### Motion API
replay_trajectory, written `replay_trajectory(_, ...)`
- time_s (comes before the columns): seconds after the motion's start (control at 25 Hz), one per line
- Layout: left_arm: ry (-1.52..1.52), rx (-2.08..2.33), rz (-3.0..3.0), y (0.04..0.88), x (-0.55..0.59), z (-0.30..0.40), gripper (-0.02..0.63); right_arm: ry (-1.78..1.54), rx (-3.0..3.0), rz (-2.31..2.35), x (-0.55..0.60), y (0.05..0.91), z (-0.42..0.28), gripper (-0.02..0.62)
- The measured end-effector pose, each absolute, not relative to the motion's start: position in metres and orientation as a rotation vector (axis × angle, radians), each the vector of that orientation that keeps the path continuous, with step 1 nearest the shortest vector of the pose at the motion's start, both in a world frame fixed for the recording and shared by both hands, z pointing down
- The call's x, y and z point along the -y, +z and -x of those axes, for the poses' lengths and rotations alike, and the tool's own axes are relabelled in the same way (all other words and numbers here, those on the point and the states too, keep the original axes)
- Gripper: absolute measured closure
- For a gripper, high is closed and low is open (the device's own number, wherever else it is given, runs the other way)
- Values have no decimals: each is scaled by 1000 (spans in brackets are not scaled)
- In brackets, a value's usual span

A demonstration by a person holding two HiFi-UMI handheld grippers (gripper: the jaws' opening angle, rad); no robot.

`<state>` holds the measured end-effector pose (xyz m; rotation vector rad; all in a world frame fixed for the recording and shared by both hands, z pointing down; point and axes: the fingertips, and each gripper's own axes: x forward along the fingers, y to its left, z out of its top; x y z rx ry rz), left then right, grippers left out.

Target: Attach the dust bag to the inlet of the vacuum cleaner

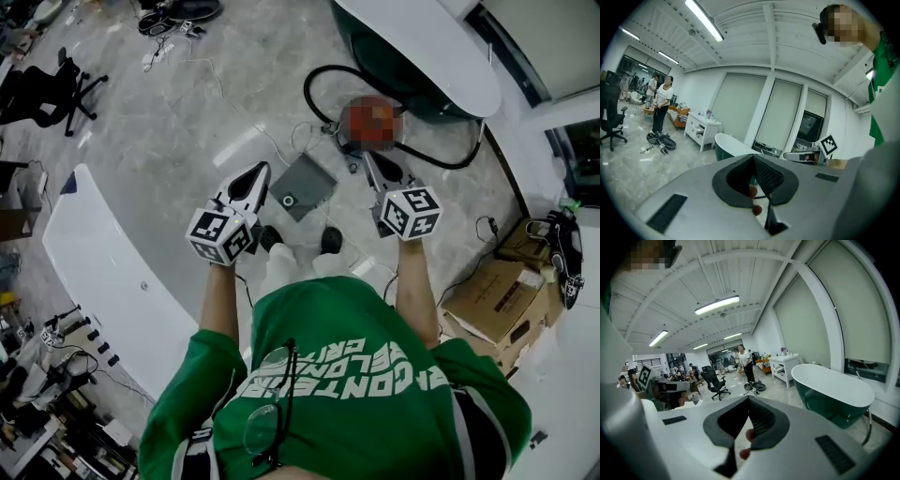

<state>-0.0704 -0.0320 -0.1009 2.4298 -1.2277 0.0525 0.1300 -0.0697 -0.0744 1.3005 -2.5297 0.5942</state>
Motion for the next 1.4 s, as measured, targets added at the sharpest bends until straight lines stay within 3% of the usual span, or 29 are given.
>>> replay_trajectory(0.4, 46, 1068, -2436, -66, 57, 146, 611, 646, 2485, -1296, 89, -55, -36, 589)
replay_trajectory(0.84, -39, 926, -2347, 5, 91, 177, 611, 683, 2447, -1234, 121, 37, -3, 589)
replay_trajectory(1.4, 84, 995, -2262, 225, 99, 144, 611, 652, 2432, -1105, 137, 232, -29, 589)
